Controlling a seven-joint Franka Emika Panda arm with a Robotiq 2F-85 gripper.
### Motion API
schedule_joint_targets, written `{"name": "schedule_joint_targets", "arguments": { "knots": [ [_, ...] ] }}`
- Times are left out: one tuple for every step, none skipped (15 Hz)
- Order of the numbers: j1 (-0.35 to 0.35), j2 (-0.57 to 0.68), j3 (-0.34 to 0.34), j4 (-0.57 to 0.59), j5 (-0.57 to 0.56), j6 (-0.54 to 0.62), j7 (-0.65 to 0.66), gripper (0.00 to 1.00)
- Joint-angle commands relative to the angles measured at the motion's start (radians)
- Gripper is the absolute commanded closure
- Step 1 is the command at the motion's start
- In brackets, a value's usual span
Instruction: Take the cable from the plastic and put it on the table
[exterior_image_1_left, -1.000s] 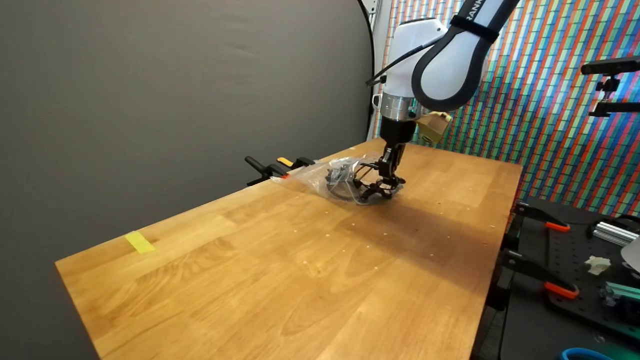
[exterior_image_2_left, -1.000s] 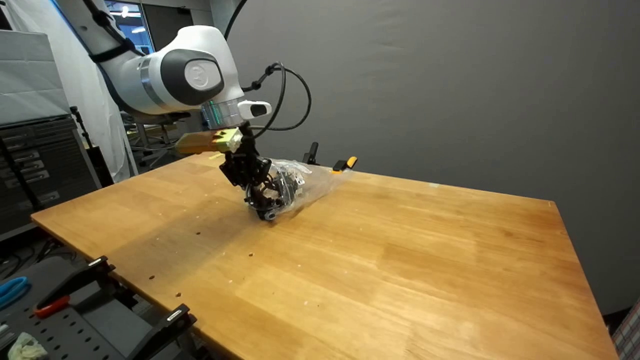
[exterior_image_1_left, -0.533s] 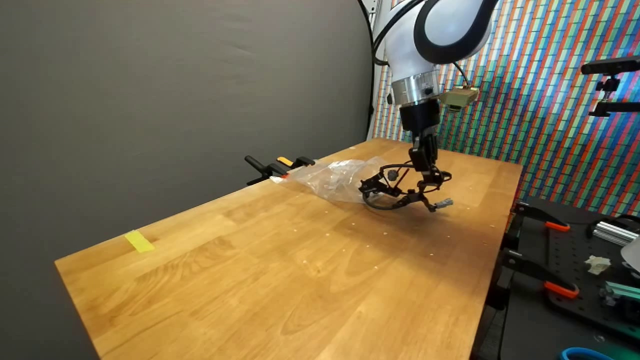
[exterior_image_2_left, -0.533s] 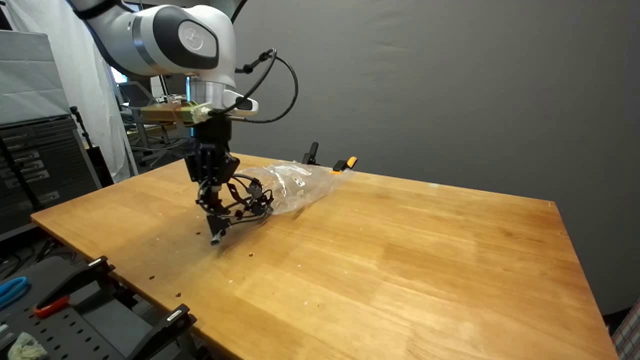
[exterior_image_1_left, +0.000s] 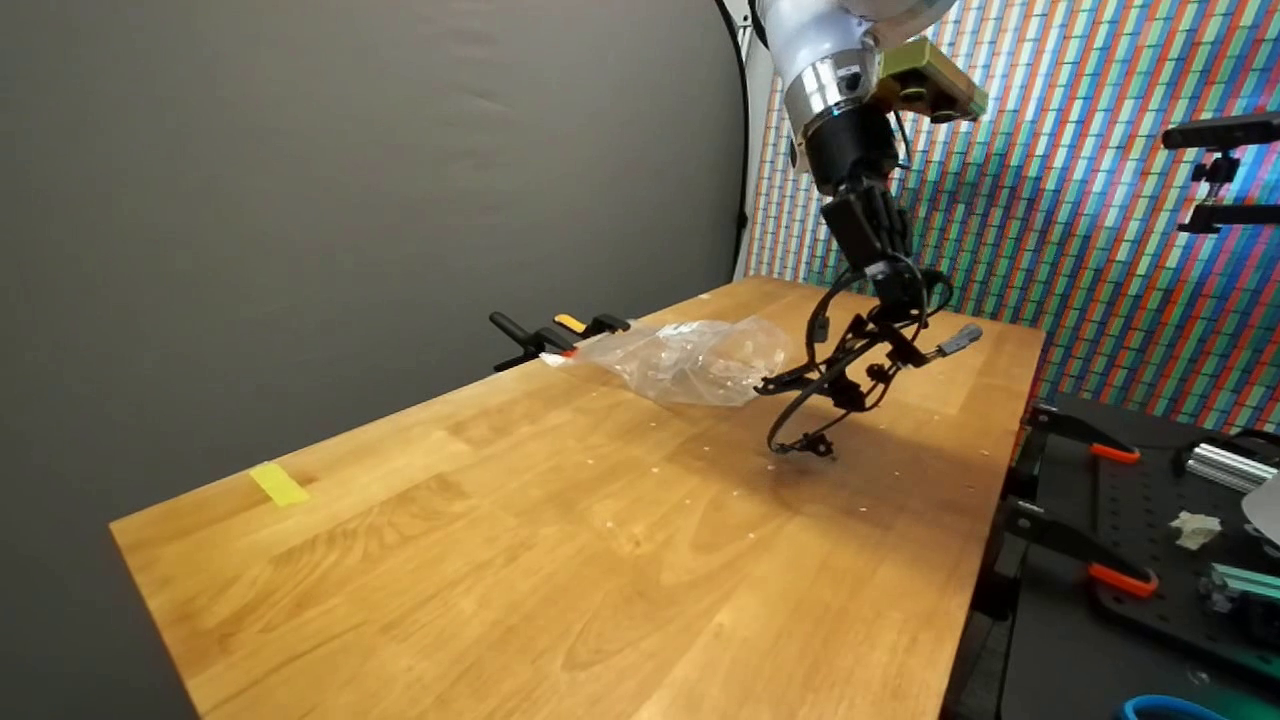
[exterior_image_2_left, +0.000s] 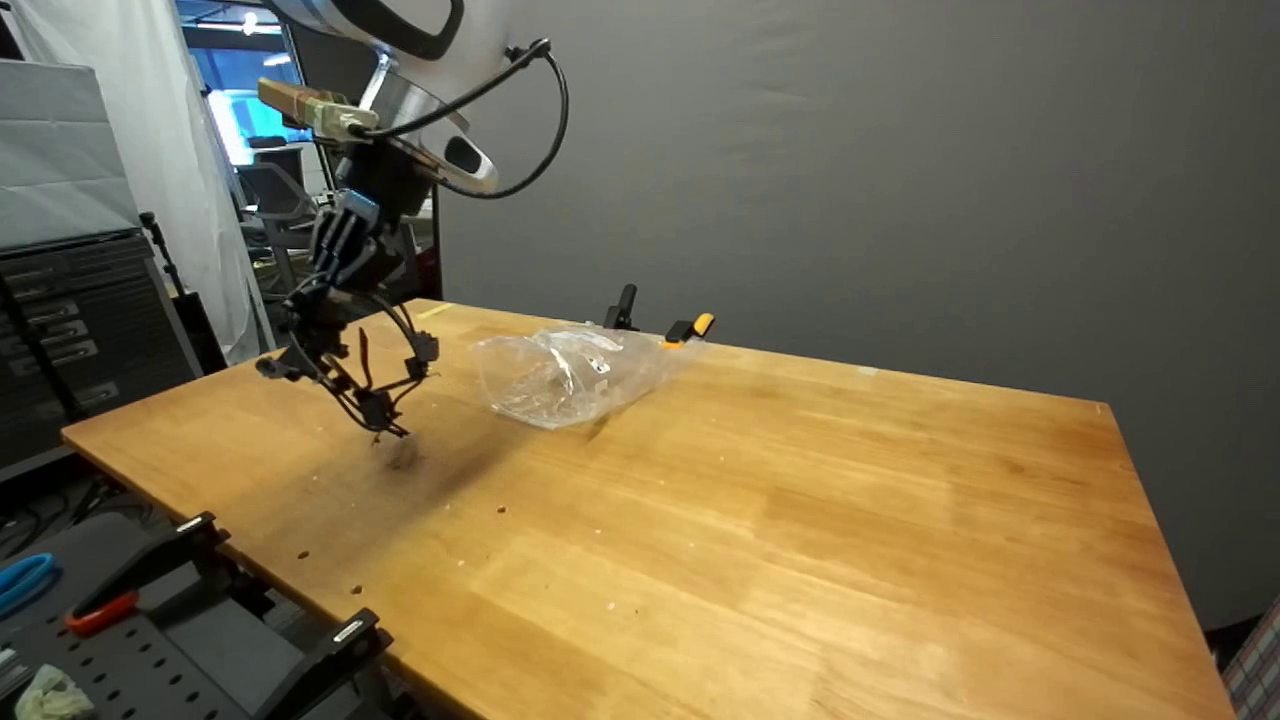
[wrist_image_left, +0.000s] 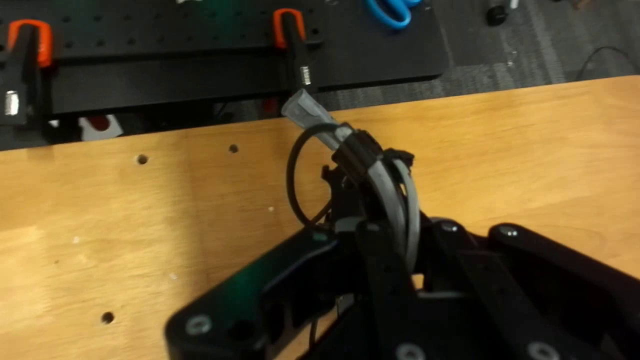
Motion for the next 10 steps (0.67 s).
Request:
{"name": "schedule_joint_targets", "arguments": {
  "knots": [
    [-0.031,0.02,0.038,0.067,0.18,-0.049,-0.034,0.98],
    [-0.028,0.036,0.046,0.075,0.228,-0.025,-0.032,0.98],
    [-0.026,0.049,0.054,0.081,0.279,-0.017,-0.045,0.98],
    [-0.022,0.061,0.065,0.082,0.328,0.006,-0.061,0.98],
    [-0.018,0.076,0.075,0.085,0.374,0.033,-0.078,0.98],
    [-0.014,0.095,0.087,0.082,0.427,0.078,-0.101,0.98],
    [-0.01,0.115,0.097,0.082,0.462,0.136,-0.126,0.98],
    [-0.002,0.13,0.106,0.076,0.469,0.232,-0.151,0.98],
    [0.006,0.151,0.112,0.074,0.446,0.319,-0.166,0.98],
    [0.011,0.168,0.116,0.064,0.418,0.402,-0.178,0.98]
  ]
}}
